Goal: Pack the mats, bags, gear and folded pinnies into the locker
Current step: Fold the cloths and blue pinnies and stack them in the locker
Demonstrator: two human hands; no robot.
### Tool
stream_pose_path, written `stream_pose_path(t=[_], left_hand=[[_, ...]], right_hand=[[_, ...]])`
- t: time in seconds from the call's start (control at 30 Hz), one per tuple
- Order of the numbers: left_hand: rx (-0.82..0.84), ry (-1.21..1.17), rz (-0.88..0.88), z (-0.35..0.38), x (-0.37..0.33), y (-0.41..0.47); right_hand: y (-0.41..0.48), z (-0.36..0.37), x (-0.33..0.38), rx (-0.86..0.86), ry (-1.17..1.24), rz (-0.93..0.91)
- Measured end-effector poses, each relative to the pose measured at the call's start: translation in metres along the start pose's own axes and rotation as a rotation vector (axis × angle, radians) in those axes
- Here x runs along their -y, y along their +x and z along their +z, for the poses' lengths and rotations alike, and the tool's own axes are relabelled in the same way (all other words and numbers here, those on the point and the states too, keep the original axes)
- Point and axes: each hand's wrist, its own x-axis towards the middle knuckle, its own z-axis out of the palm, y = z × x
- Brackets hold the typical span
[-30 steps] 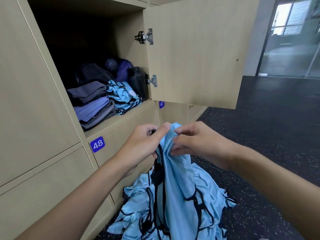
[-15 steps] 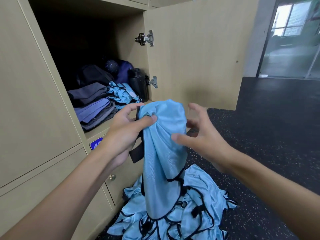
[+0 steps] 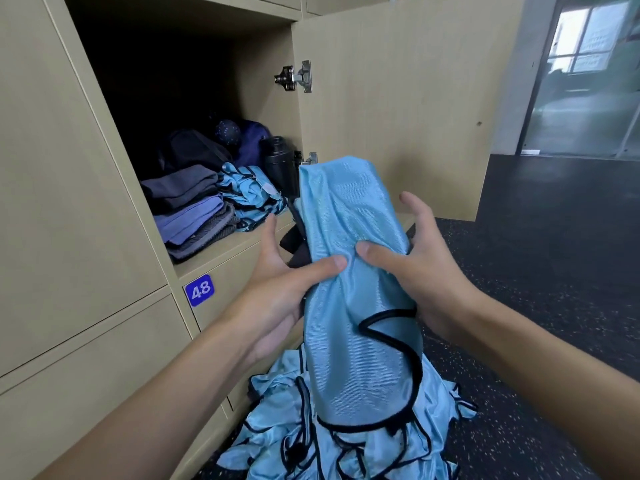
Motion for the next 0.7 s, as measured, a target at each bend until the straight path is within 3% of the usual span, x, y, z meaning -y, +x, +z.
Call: stream_pose_path(t=[0.17,0.27,0.37,0.47,0.6,0.7], left_hand=[[-0.198,-0.087,0.103,-0.002,-0.008,0.001],[-0.218,-0.05,0.102,-0.004,-0.009,0.0],[-0.075,0.195,0.174,-0.008,-0.004,-0.002],[0.03,0.597,0.279,-0.018,-0.006,-0.002],[0.098,0.761,0.256,-0.029,-0.009,0.003],[0.019,0.879,0.331,-0.025,-0.008,0.001]], right_hand=[[-0.005,-0.005,-0.005,0.25,-0.16,-0.034],[-0.005,-0.003,-0.007,0.24,-0.184,-0.077],[-0.004,-0.006,-0.005,0.193,-0.221,-0.086],[-0.002,-0.01,0.001,0.267,-0.244,-0.054],[-0.002,-0.013,0.008,0.339,-0.344,-0.049],[-0.001,-0.014,0.007,0.331,-0.403,-0.01]])
